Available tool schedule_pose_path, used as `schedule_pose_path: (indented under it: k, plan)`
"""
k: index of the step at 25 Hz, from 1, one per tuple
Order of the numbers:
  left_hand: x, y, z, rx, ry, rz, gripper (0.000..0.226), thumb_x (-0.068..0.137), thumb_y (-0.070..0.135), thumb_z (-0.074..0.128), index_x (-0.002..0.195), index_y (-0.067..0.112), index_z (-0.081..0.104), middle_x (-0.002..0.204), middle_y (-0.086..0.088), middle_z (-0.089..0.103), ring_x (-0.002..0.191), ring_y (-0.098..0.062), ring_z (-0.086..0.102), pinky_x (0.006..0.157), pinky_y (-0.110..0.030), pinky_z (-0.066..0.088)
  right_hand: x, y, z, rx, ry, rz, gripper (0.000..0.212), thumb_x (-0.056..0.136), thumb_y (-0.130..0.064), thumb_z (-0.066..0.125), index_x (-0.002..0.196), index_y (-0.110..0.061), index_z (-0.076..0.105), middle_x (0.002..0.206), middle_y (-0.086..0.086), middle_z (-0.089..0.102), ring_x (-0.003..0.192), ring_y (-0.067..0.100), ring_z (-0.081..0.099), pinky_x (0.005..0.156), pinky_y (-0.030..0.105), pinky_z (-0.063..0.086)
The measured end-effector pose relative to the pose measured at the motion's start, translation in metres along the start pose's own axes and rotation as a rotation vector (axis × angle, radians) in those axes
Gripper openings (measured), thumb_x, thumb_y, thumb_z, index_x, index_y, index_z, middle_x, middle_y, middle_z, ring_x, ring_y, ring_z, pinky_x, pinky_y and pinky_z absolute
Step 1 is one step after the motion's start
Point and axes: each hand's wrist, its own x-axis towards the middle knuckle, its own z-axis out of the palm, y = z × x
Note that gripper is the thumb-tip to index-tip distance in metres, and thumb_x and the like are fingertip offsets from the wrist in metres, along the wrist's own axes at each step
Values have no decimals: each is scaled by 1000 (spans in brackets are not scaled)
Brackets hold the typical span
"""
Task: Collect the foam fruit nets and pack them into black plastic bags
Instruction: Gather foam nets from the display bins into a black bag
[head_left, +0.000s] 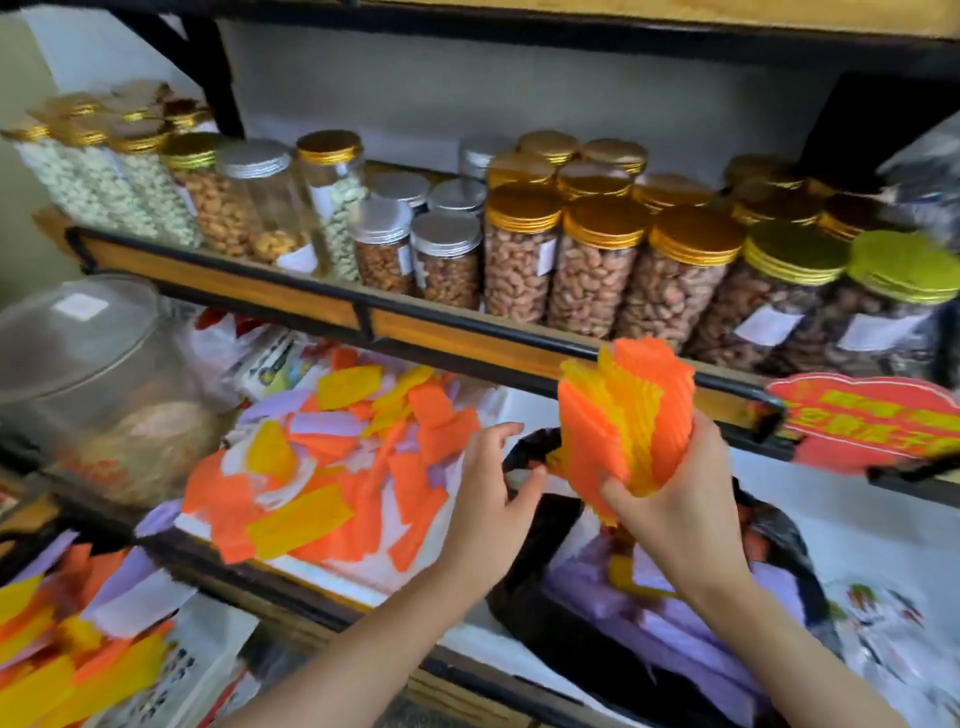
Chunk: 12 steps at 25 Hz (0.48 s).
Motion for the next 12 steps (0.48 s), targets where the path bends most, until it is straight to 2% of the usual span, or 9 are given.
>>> schedule_pose_path:
  k: [1,3,5,7,8,10,12]
  plan:
    - [7,-4,10,87,-65,-44,40,89,27,62,124,26,42,117,12,43,118,0,40,101,-21,34,3,6,-10,-50,-8,-14,87,54,-48,75,129,-24,39,98,-18,40,97,1,45,76,13,31]
    - [20,-12,29,267,-197,-119,57,85,37,65,132,15,42,125,3,44,124,-12,41,102,-24,33,8,15,-23,-86,-24,-58,87,56,-47,74,131,-22,38,97,-18,39,93,-7,42,74,12,33]
    - [26,-16,43,294,-259,-127,66,78,54,63,128,15,48,127,1,51,122,-15,45,101,-29,37,13,25,-31,-132,-39,-77,89,58,-40,76,134,-14,37,105,-13,38,98,1,39,78,19,35]
    - [29,-19,51,323,-333,-120,73,68,70,50,118,16,53,117,2,59,113,-14,53,94,-35,43,22,37,-37,-151,-14,-40,89,60,-27,80,135,-8,36,110,-8,36,105,11,40,83,25,33]
    - [30,-21,54,355,-356,-119,72,67,71,48,114,16,55,111,2,62,106,-14,57,90,-36,46,26,41,-40,-162,1,-21,88,61,-28,79,135,-6,36,110,-7,36,105,12,39,83,25,31]
    - [31,-27,57,358,-364,-110,49,76,55,58,104,15,59,100,4,66,96,-16,62,84,-31,48,32,43,-46,-179,22,-3,87,63,-31,78,134,-6,36,110,-3,40,104,14,39,83,25,32]
    - [34,-24,54,274,-249,-114,11,87,24,63,92,15,60,86,4,66,87,-18,63,72,-20,44,31,47,-47,-245,2,-52,87,62,-31,81,134,-6,37,112,5,47,105,22,43,83,32,38]
